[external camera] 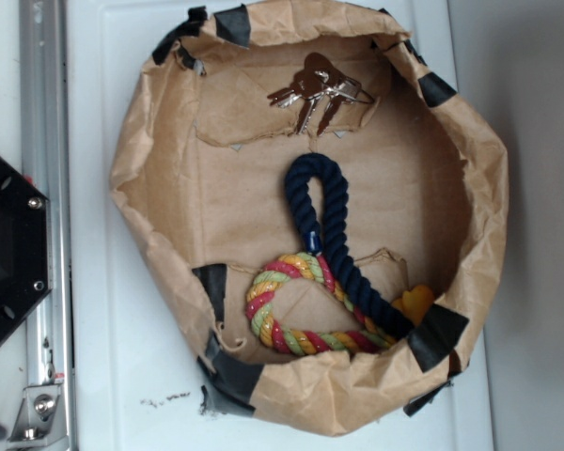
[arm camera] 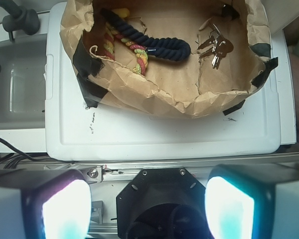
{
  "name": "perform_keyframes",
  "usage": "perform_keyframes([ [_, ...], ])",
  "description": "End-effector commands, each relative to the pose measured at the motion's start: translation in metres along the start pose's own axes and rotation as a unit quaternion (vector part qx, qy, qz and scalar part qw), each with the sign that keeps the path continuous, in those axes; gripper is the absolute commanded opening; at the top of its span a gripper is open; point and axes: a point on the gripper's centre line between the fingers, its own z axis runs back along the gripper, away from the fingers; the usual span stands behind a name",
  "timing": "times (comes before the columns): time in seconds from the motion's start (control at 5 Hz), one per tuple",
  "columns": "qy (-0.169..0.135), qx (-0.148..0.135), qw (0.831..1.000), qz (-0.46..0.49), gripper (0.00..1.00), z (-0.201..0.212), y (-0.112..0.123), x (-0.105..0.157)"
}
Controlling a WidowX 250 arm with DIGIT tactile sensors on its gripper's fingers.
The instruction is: Grab the silver keys.
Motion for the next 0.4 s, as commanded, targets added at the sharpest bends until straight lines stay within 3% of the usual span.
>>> perform_keyframes([
  [0.0, 0.000, 0.000, 1.000, 0.000, 1.00, 0.000, 0.000, 0.000],
  [0.2, -0.076, -0.017, 0.997, 0.004, 1.00, -0.027, -0.004, 0.048],
])
